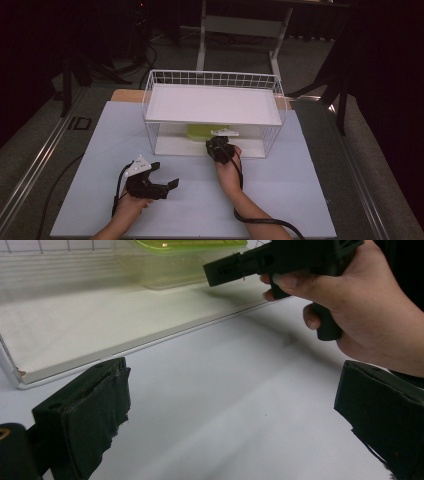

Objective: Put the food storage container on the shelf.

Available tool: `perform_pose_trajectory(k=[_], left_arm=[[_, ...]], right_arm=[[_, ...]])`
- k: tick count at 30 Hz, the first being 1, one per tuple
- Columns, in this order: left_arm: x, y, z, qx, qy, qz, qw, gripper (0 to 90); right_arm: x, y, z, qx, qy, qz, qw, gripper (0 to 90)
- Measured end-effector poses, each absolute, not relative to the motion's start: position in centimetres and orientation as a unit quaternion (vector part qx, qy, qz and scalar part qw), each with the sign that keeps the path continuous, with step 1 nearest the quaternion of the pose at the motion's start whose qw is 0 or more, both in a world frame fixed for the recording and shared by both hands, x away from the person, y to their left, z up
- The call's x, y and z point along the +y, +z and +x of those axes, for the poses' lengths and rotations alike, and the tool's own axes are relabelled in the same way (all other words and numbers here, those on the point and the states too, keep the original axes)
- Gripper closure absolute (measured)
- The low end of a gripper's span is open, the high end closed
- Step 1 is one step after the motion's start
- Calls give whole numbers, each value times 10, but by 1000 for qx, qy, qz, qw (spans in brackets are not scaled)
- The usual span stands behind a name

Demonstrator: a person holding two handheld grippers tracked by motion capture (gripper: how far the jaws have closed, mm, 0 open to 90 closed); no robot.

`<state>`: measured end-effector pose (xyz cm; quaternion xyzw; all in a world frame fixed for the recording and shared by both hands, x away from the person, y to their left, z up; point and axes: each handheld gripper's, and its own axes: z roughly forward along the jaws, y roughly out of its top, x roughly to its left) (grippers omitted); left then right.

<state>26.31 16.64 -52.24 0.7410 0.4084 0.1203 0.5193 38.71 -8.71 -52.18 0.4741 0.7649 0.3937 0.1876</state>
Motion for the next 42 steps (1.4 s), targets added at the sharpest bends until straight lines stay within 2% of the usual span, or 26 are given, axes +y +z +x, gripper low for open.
perform_pose_trajectory(k=[8, 10, 11, 14, 19, 20, 21, 26, 30, 42], left_arm=[[166, -518, 262, 403, 125, 740, 523, 23], [164, -516, 262, 402, 124, 740, 525, 23], [164, -516, 262, 402, 124, 740, 525, 23], [163, -514, 262, 397, 122, 742, 526, 23], [159, -507, 262, 385, 126, 745, 530, 23], [158, -506, 262, 381, 129, 746, 530, 23], [157, -504, 262, 379, 129, 748, 530, 23], [156, -495, 257, 361, 134, 757, 528, 23], [159, -490, 253, 351, 126, 761, 531, 23], [183, -488, 235, 343, 125, 764, 531, 23]], right_arm=[[-92, -519, 367, 773, 401, 459, 175, 835], [-99, -510, 355, 778, 409, 445, 173, 731], [-99, -510, 355, 778, 409, 445, 173, 731], [-105, -505, 345, 777, 416, 443, 161, 650], [-115, -498, 329, 771, 434, 438, 161, 445], [-119, -495, 324, 768, 441, 436, 159, 366], [-119, -495, 324, 768, 441, 436, 159, 366], [-133, -487, 310, 763, 476, 418, 126, 191], [-142, -479, 299, 771, 483, 395, 125, 166], [-167, -471, 273, 784, 486, 358, 146, 170]])
